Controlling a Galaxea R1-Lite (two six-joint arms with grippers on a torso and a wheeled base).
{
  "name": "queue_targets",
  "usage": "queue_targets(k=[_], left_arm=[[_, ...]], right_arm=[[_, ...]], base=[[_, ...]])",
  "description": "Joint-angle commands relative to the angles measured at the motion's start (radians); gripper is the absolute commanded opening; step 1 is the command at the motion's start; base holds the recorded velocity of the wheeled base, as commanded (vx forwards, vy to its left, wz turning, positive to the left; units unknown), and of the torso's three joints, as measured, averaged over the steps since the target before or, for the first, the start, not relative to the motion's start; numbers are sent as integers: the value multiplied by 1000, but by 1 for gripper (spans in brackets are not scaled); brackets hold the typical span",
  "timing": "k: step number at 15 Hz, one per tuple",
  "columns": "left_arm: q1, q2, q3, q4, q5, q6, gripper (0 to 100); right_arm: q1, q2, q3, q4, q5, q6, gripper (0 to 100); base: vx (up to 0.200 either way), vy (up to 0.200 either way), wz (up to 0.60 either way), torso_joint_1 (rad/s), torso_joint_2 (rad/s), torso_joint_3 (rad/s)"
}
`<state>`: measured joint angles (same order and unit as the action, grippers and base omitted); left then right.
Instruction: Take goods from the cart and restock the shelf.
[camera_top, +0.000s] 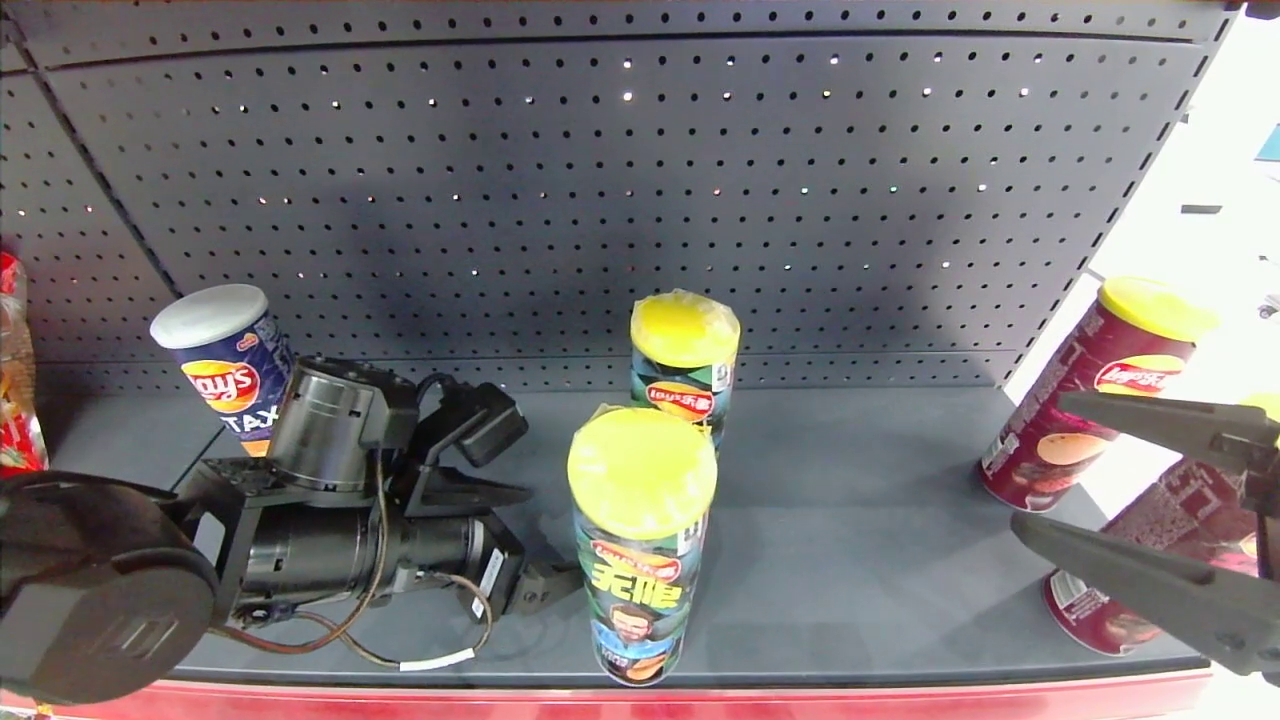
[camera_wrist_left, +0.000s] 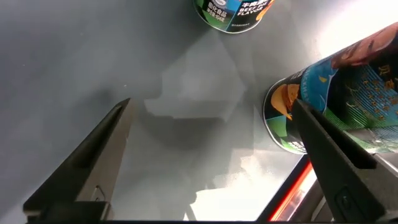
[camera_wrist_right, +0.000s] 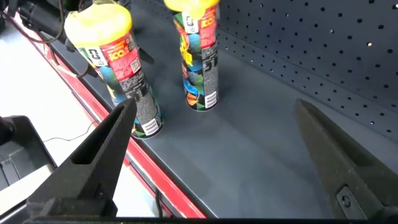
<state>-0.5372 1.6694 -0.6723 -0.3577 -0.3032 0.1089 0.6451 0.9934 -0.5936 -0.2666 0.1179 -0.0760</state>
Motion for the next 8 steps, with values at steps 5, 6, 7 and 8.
queue_targets(k=[5, 6, 7, 8], left_arm=[[-10, -14, 11, 0, -1, -2, 100], [-10, -25, 16, 0, 1, -2, 100], [-9, -37, 23, 0, 1, -2, 100], [-3, -65, 28, 0, 10, -3, 100]], right_arm=[[-1, 5, 0, 0, 0, -1, 100], [-1, 5, 5, 0, 0, -1, 100], [-1, 4, 11, 0, 0, -1, 100], [-1, -1, 18, 0, 0, -1, 100]], base=[[0, 0, 0, 0, 0, 0], [0, 0, 0, 0, 0, 0], [0, 0, 0, 0, 0, 0], [0, 0, 0, 0, 0, 0]])
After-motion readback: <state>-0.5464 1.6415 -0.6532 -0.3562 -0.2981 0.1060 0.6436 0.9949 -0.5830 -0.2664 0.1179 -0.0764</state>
